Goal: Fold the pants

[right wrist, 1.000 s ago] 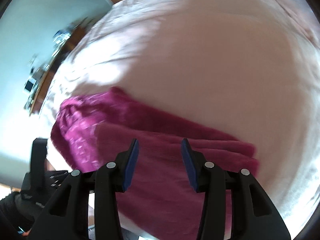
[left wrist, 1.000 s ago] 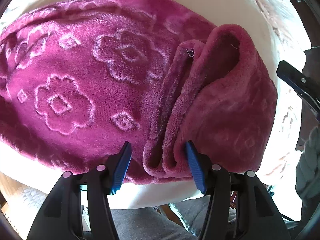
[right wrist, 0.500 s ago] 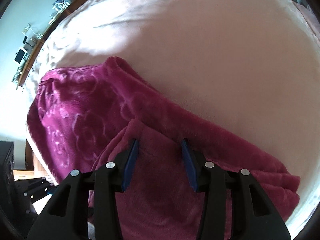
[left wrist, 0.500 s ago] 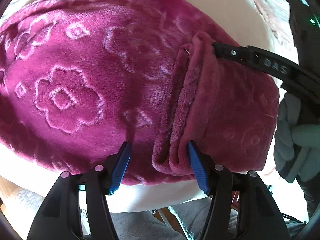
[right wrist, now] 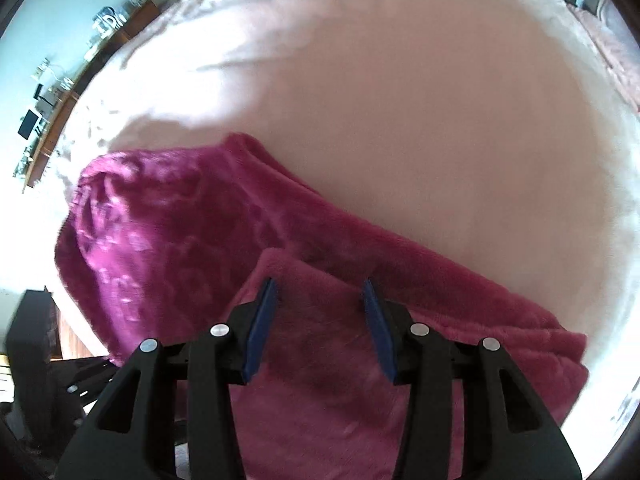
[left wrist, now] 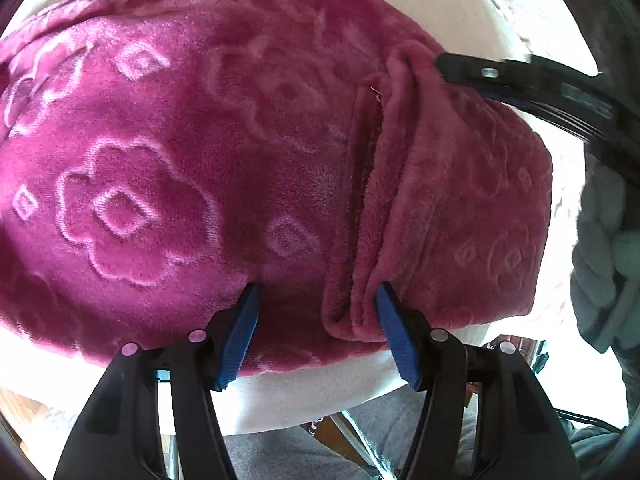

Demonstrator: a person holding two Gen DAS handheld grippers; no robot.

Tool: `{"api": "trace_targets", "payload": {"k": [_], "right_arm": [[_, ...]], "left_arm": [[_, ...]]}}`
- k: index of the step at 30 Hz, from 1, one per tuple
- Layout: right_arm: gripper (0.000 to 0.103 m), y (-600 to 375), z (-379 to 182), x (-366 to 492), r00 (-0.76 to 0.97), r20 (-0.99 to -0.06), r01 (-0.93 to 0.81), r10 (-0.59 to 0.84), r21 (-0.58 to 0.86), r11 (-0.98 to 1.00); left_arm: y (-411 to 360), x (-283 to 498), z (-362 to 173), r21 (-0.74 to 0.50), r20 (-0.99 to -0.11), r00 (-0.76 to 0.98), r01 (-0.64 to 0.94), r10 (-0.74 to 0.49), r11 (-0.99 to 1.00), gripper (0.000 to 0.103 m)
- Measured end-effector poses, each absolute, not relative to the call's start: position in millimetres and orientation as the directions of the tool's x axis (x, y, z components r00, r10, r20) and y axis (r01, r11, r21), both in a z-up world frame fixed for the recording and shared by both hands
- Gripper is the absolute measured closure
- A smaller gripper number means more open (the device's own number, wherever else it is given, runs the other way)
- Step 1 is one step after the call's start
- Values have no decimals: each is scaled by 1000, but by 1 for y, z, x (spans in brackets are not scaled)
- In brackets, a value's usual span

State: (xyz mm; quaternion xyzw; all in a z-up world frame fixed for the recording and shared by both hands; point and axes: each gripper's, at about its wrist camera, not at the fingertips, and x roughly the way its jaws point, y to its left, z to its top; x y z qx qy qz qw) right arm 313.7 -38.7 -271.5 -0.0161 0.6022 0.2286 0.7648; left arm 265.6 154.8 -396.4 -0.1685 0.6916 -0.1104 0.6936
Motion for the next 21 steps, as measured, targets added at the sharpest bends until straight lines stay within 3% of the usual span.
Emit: {"api": "trace_targets", "payload": {"k": [6, 18, 21], "right_arm": [[57, -23, -254, 289, 163, -917, -393, 365, 280, 876], [56, 8, -300, 273, 103, -959, -415, 264, 200, 888], [50, 14, -307, 272, 106, -965, -407, 241, 180, 896]], "left_arm": [[181, 265, -377, -349, -936, 78, -94, -343, 932, 43], [244, 265, -334, -208, -968, 169, -115, -187, 971, 43], [264, 263, -326, -172, -972, 183, -113, -149, 979, 43]]}}
